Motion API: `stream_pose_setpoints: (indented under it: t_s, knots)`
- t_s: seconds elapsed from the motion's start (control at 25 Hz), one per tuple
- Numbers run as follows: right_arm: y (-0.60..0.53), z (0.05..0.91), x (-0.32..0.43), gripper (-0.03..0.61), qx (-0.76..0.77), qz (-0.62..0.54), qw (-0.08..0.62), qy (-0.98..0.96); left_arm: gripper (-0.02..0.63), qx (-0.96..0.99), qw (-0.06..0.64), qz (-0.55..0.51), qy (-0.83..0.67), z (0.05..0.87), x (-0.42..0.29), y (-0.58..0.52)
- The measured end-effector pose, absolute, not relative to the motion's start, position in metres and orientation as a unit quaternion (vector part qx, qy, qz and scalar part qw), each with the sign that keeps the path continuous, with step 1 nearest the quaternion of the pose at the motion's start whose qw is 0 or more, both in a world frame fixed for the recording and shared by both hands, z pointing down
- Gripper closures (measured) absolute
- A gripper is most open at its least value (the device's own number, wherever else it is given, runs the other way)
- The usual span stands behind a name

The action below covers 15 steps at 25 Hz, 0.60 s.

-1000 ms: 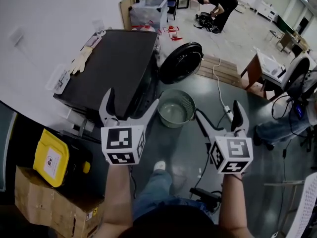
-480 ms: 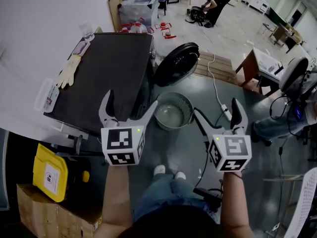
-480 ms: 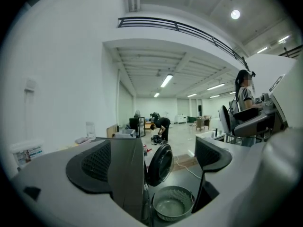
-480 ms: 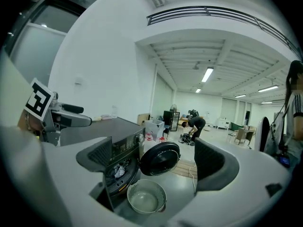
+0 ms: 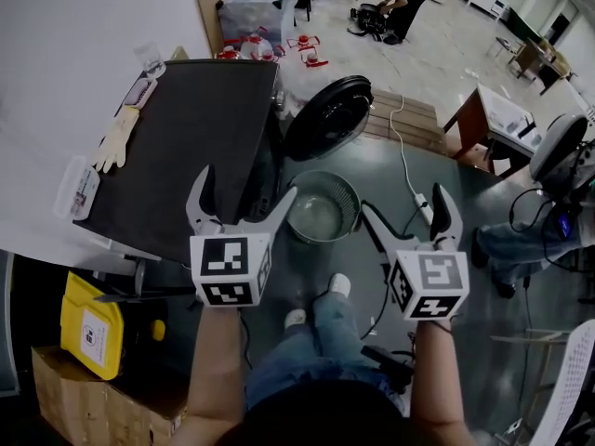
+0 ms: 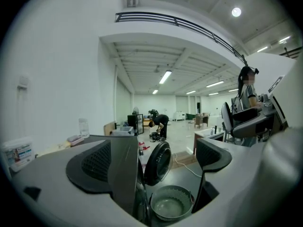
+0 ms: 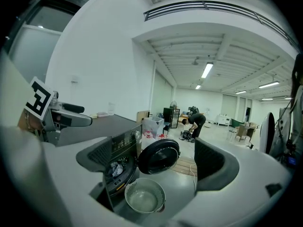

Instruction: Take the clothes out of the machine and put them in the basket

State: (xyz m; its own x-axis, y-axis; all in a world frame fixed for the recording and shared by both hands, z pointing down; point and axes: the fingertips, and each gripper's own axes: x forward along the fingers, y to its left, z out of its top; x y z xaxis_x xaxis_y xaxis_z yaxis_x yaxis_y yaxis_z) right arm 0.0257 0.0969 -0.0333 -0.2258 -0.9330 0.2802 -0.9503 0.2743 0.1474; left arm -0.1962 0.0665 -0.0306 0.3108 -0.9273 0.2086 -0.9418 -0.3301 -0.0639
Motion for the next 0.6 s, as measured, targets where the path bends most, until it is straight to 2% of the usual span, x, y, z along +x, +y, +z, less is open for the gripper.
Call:
stream_pose_setpoints:
  t_s: [0.6]
  knots:
    - [0.003, -0.008, 0.100, 0.052, 0.591, 0.072, 0.147, -0.790, 0.058, 0.801, 0.049, 0.123, -0.585, -0.012, -0.128, -0.022]
